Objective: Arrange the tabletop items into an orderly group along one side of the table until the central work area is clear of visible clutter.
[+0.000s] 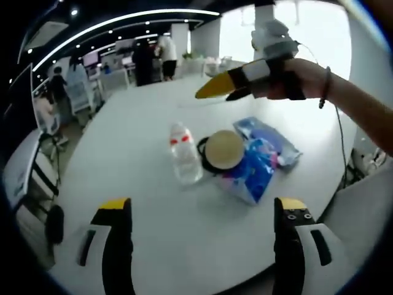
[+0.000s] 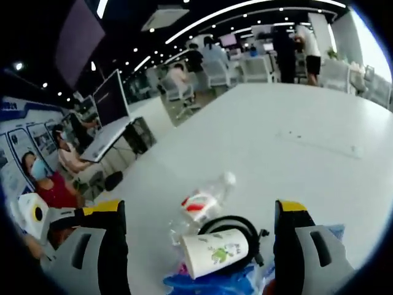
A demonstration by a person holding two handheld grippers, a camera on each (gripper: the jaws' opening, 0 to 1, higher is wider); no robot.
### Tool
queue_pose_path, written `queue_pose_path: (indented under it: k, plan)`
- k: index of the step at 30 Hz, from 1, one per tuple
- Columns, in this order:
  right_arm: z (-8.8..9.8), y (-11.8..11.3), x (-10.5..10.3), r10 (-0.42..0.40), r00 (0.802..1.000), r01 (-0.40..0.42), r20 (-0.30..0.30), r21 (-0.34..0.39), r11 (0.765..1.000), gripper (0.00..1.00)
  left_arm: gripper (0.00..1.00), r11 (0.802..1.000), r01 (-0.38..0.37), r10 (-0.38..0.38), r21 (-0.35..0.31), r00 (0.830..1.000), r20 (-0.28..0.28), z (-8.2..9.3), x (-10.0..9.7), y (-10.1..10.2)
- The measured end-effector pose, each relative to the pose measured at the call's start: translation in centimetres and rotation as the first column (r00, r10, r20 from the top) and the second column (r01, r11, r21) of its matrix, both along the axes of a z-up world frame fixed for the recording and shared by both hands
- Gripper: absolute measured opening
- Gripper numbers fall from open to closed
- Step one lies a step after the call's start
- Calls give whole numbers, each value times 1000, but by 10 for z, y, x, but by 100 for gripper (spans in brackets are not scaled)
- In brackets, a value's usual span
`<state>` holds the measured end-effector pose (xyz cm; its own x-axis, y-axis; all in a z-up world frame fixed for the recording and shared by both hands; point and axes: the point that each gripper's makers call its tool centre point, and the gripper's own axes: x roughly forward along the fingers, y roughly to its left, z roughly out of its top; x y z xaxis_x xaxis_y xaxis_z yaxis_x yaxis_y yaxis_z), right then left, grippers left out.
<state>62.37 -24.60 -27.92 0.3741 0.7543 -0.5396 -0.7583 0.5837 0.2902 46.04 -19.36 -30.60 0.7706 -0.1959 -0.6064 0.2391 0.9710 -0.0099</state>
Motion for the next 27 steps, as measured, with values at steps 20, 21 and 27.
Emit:
queue_pose_path:
  k: [20, 21, 27]
  plan:
    - [-56, 43, 24, -10, 996, 9, -85, -15, 1000, 96, 91, 1000, 27, -28, -15, 999, -31, -7, -3, -7]
    - [-58, 44, 24, -12, 996, 10, -86, -22, 1000, 96, 90, 1000, 27, -27, -15, 999, -29, -7, -3, -7]
    - [-74, 53, 25, -38, 993, 32, -110, -56, 998, 95, 91, 999, 42, -42, -3, 999, -33, -7, -5, -9]
